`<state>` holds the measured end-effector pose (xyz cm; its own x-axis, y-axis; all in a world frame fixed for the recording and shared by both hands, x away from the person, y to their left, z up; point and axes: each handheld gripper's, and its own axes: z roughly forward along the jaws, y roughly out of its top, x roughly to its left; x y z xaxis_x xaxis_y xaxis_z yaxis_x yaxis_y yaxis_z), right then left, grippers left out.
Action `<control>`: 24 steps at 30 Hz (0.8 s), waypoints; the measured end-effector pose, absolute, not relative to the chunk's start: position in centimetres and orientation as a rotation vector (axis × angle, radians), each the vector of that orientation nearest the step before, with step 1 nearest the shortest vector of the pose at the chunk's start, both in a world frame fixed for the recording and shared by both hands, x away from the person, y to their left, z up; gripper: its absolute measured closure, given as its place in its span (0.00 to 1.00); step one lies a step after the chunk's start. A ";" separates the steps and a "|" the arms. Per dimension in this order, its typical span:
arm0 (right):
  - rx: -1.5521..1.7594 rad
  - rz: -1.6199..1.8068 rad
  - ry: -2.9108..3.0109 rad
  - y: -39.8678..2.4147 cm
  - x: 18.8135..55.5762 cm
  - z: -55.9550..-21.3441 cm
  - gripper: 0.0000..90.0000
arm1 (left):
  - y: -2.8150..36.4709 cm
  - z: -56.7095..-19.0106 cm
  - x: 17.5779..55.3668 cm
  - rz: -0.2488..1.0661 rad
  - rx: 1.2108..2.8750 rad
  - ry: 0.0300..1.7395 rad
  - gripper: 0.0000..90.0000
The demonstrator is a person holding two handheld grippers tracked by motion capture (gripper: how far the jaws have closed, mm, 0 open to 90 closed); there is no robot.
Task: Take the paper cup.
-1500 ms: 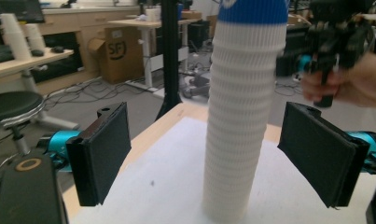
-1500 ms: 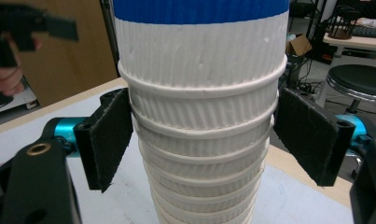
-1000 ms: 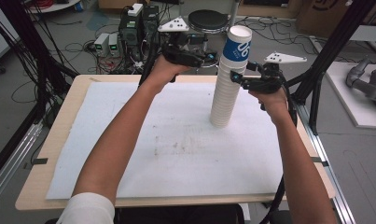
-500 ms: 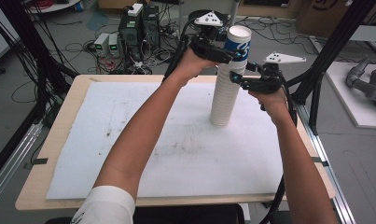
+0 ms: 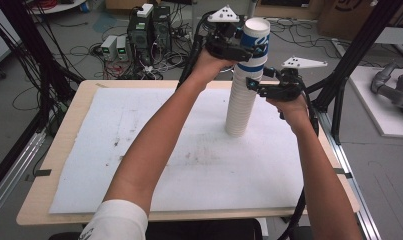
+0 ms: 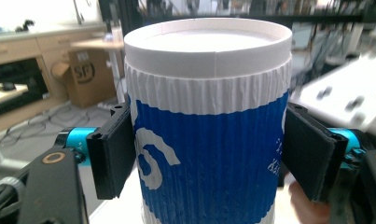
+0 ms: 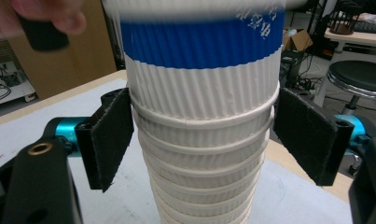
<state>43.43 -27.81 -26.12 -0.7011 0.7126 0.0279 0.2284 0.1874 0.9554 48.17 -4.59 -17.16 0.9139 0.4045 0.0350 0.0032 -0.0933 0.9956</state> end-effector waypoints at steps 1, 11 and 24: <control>0.884 1.522 2.046 -27.8 43.4 -26.1 0.23 | -4.4 -16.8 48.0 0.355 1.627 0.321 0.28; 0.836 1.488 2.059 -28.0 42.4 -26.7 0.25 | -0.8 -13.1 46.3 0.401 1.516 0.333 0.28; 0.831 1.424 2.150 -29.0 39.8 -28.0 0.22 | 4.7 -16.5 44.3 0.420 1.592 0.385 0.28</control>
<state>39.85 -28.99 -27.99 -0.7282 0.6849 -0.0249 0.2443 0.2934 0.9242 44.34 4.67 -16.50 0.8729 0.4866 0.0363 -0.0070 -0.0619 0.9981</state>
